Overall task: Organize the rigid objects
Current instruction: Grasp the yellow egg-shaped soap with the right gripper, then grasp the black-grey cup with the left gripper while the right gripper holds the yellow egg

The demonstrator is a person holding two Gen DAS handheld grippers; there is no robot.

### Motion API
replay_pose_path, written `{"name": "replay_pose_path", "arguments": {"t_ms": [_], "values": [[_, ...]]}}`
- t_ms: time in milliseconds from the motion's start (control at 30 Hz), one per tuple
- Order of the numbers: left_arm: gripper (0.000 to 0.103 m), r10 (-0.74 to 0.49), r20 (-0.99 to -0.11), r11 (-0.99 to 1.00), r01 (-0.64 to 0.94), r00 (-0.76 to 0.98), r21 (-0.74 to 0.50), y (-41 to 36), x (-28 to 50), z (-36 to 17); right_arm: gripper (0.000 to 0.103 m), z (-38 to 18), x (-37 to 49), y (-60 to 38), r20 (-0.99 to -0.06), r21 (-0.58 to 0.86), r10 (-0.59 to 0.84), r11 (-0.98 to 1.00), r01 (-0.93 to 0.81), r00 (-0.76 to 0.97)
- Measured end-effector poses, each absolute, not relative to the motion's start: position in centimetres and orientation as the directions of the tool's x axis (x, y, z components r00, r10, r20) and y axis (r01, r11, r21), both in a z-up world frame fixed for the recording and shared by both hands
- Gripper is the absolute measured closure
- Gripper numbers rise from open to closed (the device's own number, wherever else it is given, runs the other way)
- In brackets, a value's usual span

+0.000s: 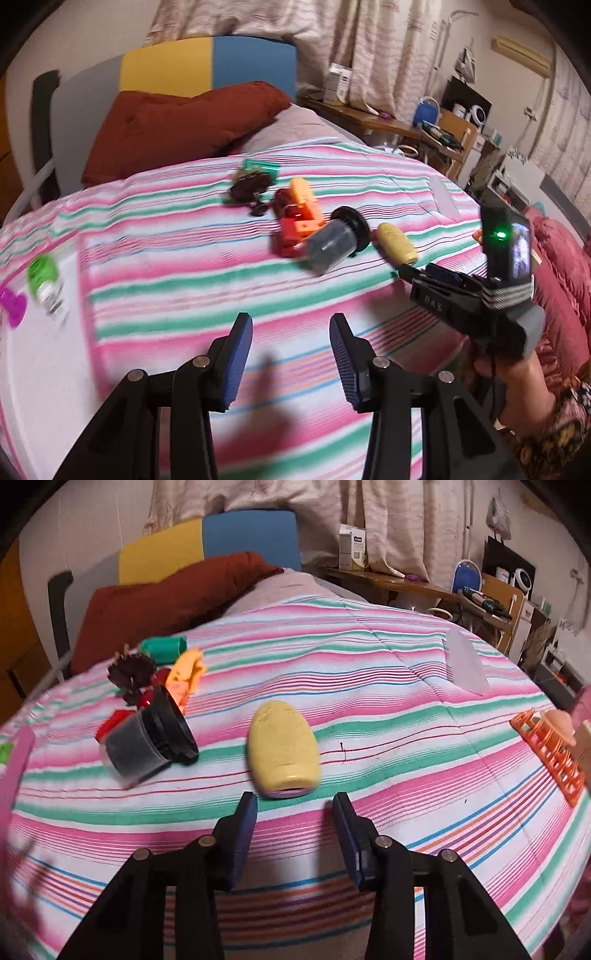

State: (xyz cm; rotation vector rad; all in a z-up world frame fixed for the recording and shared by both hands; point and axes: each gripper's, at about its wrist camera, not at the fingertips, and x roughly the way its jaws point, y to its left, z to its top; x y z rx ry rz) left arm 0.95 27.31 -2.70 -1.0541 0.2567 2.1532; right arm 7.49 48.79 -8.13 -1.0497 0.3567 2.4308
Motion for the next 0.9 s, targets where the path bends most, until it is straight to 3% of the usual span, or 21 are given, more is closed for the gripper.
{"name": "replay_pose_path", "arguments": {"t_ms": [33,133,333,567,900], "values": [[0.059,0.512,-0.760,-0.725,-0.676,-0.399,-0.133,28.1,0.5,-2.9,0.035,-8.1,7.8,49.0,-0.735,0.064,0.312,-0.852,-0.520,-0.602],[0.059,0.516,-0.770,-0.723,-0.672,-0.376,-0.157,29.7,-0.4,-3.3,0.034,-7.6,8.2,50.0,-0.715,0.127,0.281,-0.848,-0.514,-0.640],[0.059,0.497,-0.778,-0.735,-0.662,-0.384,-0.143,31.0,-1.2,-3.8,0.035,-6.5,5.6,51.2,-0.714,0.081,0.273,-0.882,-0.464,-0.644],[0.059,0.501,-0.781,-0.721,-0.679,-0.372,-0.139,31.9,-1.7,-4.4,0.058,-8.4,3.2,51.1,-0.766,0.055,0.264,-0.882,-0.469,-0.586],[0.058,0.547,-0.756,-0.602,-0.796,-0.360,-0.056,36.8,-3.7,-4.3,0.059,-8.6,5.3,51.0,-0.737,0.120,0.268,-0.851,-0.511,-0.620]]}}
